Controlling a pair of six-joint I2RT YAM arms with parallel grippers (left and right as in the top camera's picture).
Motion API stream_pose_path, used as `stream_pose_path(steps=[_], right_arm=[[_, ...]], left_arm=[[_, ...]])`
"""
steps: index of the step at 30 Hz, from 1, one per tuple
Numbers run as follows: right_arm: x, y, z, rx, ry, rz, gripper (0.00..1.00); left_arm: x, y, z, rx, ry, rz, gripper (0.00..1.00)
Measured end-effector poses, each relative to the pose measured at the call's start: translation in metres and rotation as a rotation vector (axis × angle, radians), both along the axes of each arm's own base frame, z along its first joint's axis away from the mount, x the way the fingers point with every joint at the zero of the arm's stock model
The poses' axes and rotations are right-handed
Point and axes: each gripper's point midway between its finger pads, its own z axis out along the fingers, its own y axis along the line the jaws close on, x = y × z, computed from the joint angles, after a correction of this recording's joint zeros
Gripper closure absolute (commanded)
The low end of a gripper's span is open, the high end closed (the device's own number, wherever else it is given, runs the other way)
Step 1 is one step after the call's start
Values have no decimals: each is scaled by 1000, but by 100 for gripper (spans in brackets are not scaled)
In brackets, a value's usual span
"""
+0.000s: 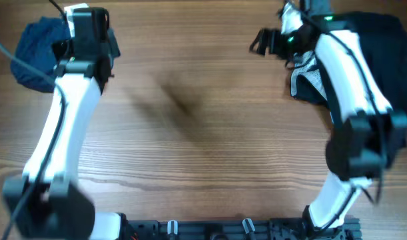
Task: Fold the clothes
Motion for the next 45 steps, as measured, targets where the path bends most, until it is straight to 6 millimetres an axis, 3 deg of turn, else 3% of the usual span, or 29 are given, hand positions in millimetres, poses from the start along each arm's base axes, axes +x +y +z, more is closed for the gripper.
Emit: stream_pose_path(steps=[3,7,13,16,37,40,42,45], right_arm=[[-14,-20,76,-46,-145,-130,0],[-55,-42,165,-66,-321,-268,0],[-112,-71,218,-131,-430,-392,0],[-126,-80,234,-153,-479,-432,0],[-127,-86,234,-178,-481,-454,0],[-127,-86,234,-178,-481,-454,0],[-127,-86,234,-178,-481,-454,0],[-128,-86,234,-179,-481,-455,0]], left_arm=[[-32,-42,40,-107,-45,-156,0],[-80,-94,78,-232,-88,-367,0],[-145,-111,94,-294,-58,-477,0],[-157,-111,101,-306,-73,-488,0],[-161,-112,102,-311,-73,-494,0],[-170,-111,101,-322,-64,-500,0],[-178,-110,108,-339,-92,-510,0],[-195,-103,134,-356,-233,-521,0]])
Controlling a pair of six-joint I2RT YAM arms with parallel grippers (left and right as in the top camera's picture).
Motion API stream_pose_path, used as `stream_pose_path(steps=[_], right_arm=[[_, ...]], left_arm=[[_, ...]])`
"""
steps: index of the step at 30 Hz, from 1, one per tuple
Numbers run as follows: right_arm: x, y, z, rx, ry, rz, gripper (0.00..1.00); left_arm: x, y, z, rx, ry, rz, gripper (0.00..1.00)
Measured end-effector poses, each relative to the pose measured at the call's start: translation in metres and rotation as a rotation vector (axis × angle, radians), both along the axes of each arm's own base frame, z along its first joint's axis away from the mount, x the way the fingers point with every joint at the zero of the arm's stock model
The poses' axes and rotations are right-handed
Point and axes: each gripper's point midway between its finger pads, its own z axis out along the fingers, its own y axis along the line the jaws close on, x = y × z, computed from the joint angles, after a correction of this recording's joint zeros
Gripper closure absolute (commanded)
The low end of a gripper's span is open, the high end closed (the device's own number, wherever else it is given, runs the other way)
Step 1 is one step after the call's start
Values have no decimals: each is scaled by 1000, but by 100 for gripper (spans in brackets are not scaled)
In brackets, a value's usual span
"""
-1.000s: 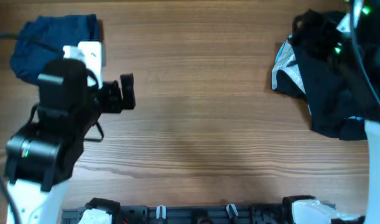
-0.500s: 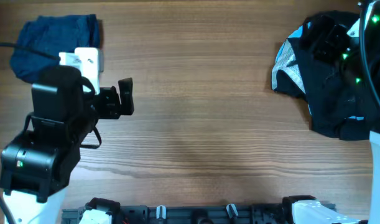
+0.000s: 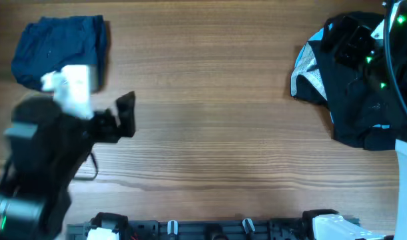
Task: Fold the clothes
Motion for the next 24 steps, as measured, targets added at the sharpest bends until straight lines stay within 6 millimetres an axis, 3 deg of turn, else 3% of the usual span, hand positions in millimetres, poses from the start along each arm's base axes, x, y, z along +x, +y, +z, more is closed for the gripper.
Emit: stream_pose_path(steps=[3,7,15,18,24], right_arm=[[0,0,0,-1,0,-2,0],[0,0,-1,-2,4,-2,0],[0,0,-1,-2,5,-2,0],[0,-1,-1,-2,4,-3,0],[0,-1,-1,-3,4,-4,0]], left_arm=[[-18,10,25,-45,-196,24,0],[-36,16,27,-106,-430,40,0],[-39,18,-29,-192,-659,45,0],[-30,16,-60,-203,-681,32,0],[-22,15,-98,-206,-659,28,0]])
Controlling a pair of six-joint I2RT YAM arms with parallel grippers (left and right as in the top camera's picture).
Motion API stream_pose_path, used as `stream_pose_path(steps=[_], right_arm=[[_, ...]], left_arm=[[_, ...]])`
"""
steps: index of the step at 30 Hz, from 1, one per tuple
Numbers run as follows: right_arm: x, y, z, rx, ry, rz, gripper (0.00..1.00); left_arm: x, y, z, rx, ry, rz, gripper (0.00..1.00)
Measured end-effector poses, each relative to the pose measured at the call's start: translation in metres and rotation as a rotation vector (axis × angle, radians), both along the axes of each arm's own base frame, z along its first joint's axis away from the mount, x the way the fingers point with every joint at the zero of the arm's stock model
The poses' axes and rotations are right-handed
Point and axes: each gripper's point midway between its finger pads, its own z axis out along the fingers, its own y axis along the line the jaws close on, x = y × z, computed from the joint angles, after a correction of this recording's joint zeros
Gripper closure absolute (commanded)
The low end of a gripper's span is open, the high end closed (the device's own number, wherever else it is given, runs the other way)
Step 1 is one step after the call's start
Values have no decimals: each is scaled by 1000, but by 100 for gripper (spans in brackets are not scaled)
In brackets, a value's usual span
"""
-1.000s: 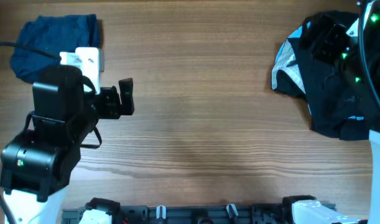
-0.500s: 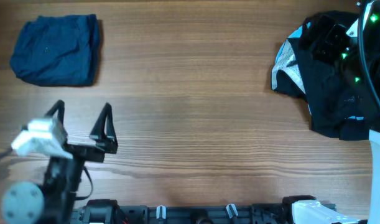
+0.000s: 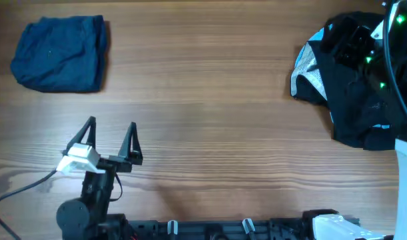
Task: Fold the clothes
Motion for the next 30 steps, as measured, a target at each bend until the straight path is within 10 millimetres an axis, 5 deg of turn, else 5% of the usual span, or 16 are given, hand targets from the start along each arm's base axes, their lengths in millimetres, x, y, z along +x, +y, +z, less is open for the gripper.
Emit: stream_pose_path(steps=[6,19,30], right_arm=[[0,0,0,0,0,0,0],[0,0,0,0,0,0,0],[0,0,0,0,0,0,0]], left_arm=[[7,-1,-26,1,51,-3,0],[11,-1,-47,1,88,-3,0],[18,-1,-107,2,246,-3,0]])
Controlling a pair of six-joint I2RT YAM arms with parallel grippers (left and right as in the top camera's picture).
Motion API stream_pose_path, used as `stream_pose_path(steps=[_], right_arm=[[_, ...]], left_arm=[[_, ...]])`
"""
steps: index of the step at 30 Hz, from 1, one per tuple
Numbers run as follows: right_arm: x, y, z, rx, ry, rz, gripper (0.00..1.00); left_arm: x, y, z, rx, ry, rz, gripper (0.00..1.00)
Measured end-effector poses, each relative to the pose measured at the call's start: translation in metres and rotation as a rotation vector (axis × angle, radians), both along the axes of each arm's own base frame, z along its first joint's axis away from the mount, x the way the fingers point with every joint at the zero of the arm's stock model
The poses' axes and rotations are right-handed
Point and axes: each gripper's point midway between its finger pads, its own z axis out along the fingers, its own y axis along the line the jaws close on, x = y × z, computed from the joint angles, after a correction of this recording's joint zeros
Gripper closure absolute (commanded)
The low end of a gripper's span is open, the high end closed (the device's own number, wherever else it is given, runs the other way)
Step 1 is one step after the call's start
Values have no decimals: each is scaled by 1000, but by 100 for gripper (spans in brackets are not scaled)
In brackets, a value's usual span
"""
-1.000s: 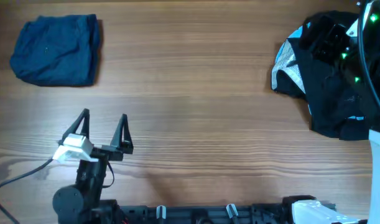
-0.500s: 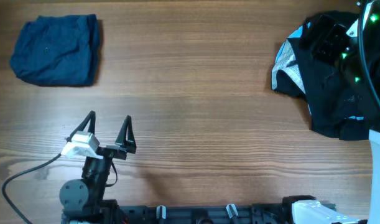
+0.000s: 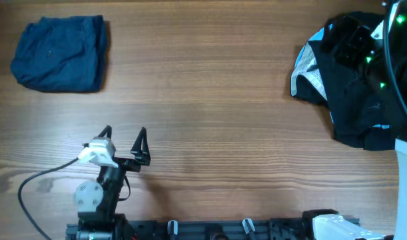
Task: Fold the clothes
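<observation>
A folded dark blue garment (image 3: 56, 53) lies flat at the back left of the table. A crumpled pile of black clothes (image 3: 363, 100) with a grey-white mesh piece (image 3: 304, 75) sits at the right edge. My left gripper (image 3: 124, 133) is open near the front left, with nothing between its fingers and far from both garments. My right gripper (image 3: 348, 39) is down on top of the black pile. Its dark fingers blend with the cloth, so their state is unclear.
The wooden table (image 3: 210, 100) lies between the two garments. A black rail with clips (image 3: 210, 228) runs along the front edge. A cable (image 3: 36, 183) loops from the left arm near the front left corner.
My left gripper has shifted a little to the right and closer to the front edge, still open. The right gripper and both garments look unchanged.
First my left gripper was at the blue garment at the back left, and my right gripper was just left of the black pile. Then the left arm was back at mid-left, off the folded garment, with the right gripper on the pile. Later the left gripper stood open near the front.
</observation>
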Motion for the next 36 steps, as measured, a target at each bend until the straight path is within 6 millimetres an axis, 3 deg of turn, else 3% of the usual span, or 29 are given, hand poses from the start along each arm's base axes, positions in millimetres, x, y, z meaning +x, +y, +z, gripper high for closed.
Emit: stream_pose_path(steps=[33,36], right_arm=[[-5,0,-5,10,23,-9,0],[-6,0,3,51,-37,-33,0]], left_arm=[[0,0,1,0,-3,0,0],[0,0,1,0,-3,0,0]])
